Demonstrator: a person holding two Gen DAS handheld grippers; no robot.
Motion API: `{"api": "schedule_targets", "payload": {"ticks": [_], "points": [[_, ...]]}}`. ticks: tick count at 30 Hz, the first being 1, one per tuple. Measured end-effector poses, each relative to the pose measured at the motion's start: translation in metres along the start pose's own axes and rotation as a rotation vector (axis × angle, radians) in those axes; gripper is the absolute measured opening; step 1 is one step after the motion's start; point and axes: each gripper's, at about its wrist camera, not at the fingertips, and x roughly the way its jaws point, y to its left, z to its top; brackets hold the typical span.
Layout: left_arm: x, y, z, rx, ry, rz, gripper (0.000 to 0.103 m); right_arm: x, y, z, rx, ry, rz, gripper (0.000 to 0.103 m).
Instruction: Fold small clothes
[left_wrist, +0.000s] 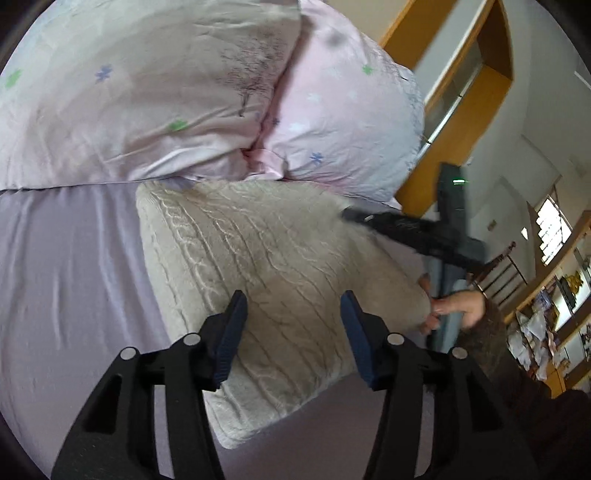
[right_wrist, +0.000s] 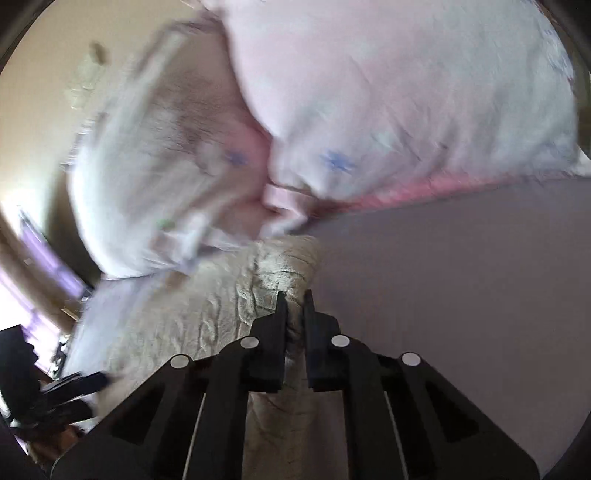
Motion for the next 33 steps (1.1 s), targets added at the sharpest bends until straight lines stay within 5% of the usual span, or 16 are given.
{"api": "schedule_targets", "payload": {"ticks": [2,5,7,10,15,17,18,21,25,29,33], "points": [[0.002,-0.004,-0.001,0.022,0.002,0.022,0.055,0.006,0.001,-0.008,-0.025,0.049,-0.018,0.010],[-0.011,-0.002,-0.003,0.001,-0.022,0.014,0.058,-0.033,0.006,-0.008,0.008,-0.054,0.011,0.021],[-0.024,-0.001,-0.005,0.002,-0.070,0.004,0.061,-0.066,0.013,-0.015,0.011,-0.128,0.114,0.039],[-0.027,-0.013,-0.006,0.055,-0.099,0.014,0.068,-0.086,0.046,-0.039,-0.088,-0.081,0.263,0.039],[0.002,-0.015,-0.021,0.066,0.010,0.107,0.066,-0.040,0.051,-0.089,-0.128,0.144,0.092,0.039],[-0.009,-0.022,-0.028,0.074,-0.006,0.128,0.067,-0.051,0.050,-0.095,-0.116,0.094,0.106,0.039],[-0.016,-0.024,-0.031,0.062,-0.008,0.124,0.068,-0.059,0.052,-0.095,-0.108,0.088,0.104,0.046],[-0.039,-0.026,-0.050,0.005,-0.014,0.145,0.089,-0.090,0.061,-0.105,-0.131,-0.027,0.108,0.102],[-0.043,-0.026,-0.072,-0.051,0.021,0.362,0.101,-0.107,0.073,-0.125,-0.199,-0.113,-0.028,0.102],[-0.025,-0.020,-0.075,-0.076,0.086,0.436,0.101,-0.092,0.071,-0.136,-0.198,-0.044,-0.199,0.102],[-0.012,-0.017,-0.077,-0.064,0.132,0.488,0.101,-0.073,0.070,-0.143,-0.194,0.044,-0.227,0.102]]}}
